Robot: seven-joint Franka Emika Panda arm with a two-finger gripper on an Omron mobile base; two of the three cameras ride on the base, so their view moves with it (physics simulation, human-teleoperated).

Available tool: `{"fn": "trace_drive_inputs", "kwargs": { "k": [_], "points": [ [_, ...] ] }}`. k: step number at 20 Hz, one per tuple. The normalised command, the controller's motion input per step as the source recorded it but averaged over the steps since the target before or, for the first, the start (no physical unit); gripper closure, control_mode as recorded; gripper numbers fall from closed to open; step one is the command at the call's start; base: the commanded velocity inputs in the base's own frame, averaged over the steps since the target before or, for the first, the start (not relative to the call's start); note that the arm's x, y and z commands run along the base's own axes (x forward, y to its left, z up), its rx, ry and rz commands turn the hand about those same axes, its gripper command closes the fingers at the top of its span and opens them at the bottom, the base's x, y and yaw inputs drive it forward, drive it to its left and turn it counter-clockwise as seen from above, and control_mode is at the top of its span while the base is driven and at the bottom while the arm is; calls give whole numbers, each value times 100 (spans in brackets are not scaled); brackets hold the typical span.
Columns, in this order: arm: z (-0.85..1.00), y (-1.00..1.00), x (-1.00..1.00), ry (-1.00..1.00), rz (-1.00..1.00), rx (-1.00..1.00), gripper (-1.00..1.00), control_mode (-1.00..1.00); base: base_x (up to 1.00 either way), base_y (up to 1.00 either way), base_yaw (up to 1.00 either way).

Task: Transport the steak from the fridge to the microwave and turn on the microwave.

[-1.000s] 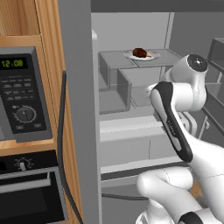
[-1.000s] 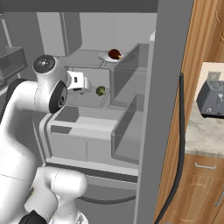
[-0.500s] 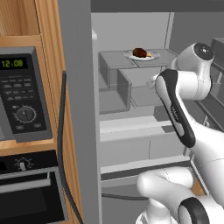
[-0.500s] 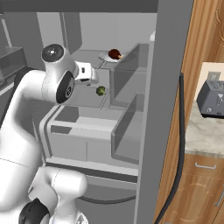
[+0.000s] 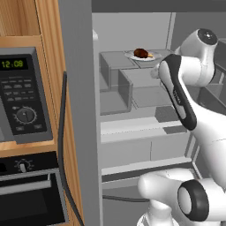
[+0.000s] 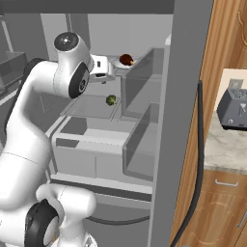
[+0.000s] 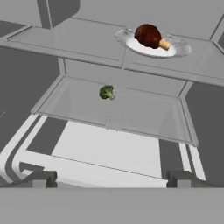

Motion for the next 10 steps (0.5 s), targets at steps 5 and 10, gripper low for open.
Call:
{"fn": "trace_drive_inputs", "kwargs": {
  "k": [5, 10],
  "points": [
    [3, -11, 26, -22, 0, -3, -100, -100, 0, 0, 0],
    [10, -8, 37, -2, 0, 0, -100, -100, 0, 0, 0]
  ]
}}
